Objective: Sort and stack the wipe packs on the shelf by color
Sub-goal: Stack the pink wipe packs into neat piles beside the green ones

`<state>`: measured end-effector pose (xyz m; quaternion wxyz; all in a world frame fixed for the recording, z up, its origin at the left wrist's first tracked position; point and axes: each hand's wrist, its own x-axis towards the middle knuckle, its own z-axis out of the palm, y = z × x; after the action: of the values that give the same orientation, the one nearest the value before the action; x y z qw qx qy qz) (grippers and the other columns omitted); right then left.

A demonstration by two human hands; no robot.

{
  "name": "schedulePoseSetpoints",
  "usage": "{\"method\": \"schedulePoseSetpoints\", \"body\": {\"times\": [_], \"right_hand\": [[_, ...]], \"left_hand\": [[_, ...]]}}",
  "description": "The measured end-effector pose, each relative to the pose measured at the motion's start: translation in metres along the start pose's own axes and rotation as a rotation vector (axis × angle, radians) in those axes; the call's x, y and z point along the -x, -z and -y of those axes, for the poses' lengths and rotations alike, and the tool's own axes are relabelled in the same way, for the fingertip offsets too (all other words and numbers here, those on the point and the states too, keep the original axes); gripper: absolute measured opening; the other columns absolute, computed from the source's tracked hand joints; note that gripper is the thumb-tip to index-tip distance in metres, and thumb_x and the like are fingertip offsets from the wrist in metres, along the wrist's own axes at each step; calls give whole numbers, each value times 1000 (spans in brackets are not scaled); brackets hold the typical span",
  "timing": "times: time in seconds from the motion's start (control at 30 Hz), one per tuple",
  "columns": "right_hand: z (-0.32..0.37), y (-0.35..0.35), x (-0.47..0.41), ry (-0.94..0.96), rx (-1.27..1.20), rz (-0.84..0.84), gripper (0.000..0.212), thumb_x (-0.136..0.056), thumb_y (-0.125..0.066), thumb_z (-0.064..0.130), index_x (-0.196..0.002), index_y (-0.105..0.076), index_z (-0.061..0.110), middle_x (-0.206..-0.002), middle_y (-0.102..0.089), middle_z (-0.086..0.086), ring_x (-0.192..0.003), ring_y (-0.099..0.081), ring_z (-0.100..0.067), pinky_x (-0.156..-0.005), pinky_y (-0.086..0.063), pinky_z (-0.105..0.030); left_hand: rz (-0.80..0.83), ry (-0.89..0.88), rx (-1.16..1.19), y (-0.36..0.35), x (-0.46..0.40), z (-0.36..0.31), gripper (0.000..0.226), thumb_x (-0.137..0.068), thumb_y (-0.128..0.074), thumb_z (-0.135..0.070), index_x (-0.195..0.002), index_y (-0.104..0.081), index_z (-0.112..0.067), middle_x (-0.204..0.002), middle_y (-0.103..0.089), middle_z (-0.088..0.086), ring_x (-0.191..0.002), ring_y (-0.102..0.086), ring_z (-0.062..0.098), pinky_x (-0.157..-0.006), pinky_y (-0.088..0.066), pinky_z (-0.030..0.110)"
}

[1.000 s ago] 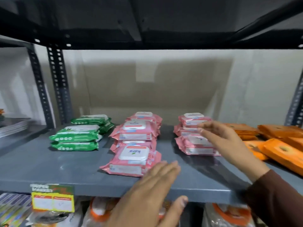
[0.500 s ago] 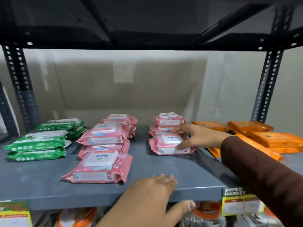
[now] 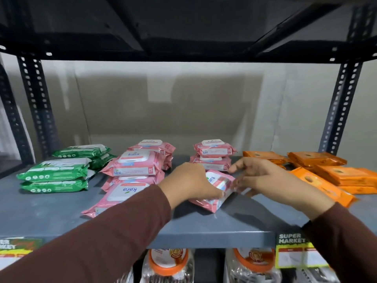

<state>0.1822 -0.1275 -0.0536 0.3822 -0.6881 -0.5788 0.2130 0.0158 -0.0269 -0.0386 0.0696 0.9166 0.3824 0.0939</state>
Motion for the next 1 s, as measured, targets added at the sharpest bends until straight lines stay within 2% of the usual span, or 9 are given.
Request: {"method": "schedulePoseSetpoints", "body": {"times": [0.1,0.17,0.23,0.37,0.43,0.6,0.77,0.93,1.0], "right_hand": [[-10,7,-5,121,155,-77,38,-85,-75,11,-118,-65,29,-118,-68,18,-108,-62,8,-88,-54,-18],[-17,4,-4,89,123,-5,54,-81,-82,19,-130,-61,30,-127,-62,24,-115,-56,14,-92,-50,-15],[-22,-2,-2,55,139,-11,59,-78,-84,26,-132,-60,29,-128,-64,20,-119,-58,6,-103,-48,-26],[-26,-10,0,75,250,-121,44,-85,-77,28,-128,-66,27,-123,-67,16,-113,-62,-2,-100,-50,-23],[-28,-10,-5,99,320,-153,38,-89,-72,25,-127,-67,27,-125,-68,15,-113,-62,-4,-100,-52,-28],[-34,-3,-26,56,388,-139,35,-93,-66,19,-128,-68,22,-123,-71,9,-110,-66,-10,-99,-52,-35],[-43,0,-39,25,305,-80,44,-93,-67,17,-136,-62,19,-128,-69,7,-115,-65,-11,-102,-52,-37],[-42,0,-40,5,273,-45,44,-95,-65,18,-138,-59,19,-131,-67,6,-117,-64,-11,-103,-52,-36],[-42,1,-40,-25,265,-16,44,-94,-66,20,-138,-58,19,-131,-67,5,-116,-64,-12,-103,-51,-36]], "left_hand": [[127,-19,-6,3,-12,0,40,-71,-73,-52,-72,-53,-18,-70,-56,-3,-64,-54,16,-50,-39,26],[201,-52,37,9,-18,4,33,-72,-75,-43,-79,-63,-13,-74,-62,-1,-64,-58,17,-56,-45,27],[194,-48,78,11,-23,12,30,-75,-77,-33,-77,-58,-10,-68,-55,0,-56,-48,17,-51,-35,26],[64,104,124,-2,-29,24,33,-74,-79,-28,-68,-52,-10,-59,-45,-1,-49,-39,15,-43,-26,24],[59,144,189,-7,-34,27,32,-73,-79,-22,-65,-54,-5,-57,-45,2,-46,-36,17,-41,-25,22],[55,152,227,-12,-44,23,16,-73,-76,-18,-78,-68,-5,-65,-57,5,-53,-43,22,-49,-34,22],[40,164,216,-15,-48,24,24,-72,-76,-17,-89,-72,-1,-74,-66,9,-61,-50,23,-58,-40,26],[72,162,241,-11,-45,24,16,-74,-75,-19,-74,-63,-8,-62,-54,3,-51,-43,20,-48,-33,21],[83,172,271,-7,-41,24,24,-76,-73,-23,-66,-54,-12,-55,-47,0,-45,-36,17,-42,-26,21]]}}
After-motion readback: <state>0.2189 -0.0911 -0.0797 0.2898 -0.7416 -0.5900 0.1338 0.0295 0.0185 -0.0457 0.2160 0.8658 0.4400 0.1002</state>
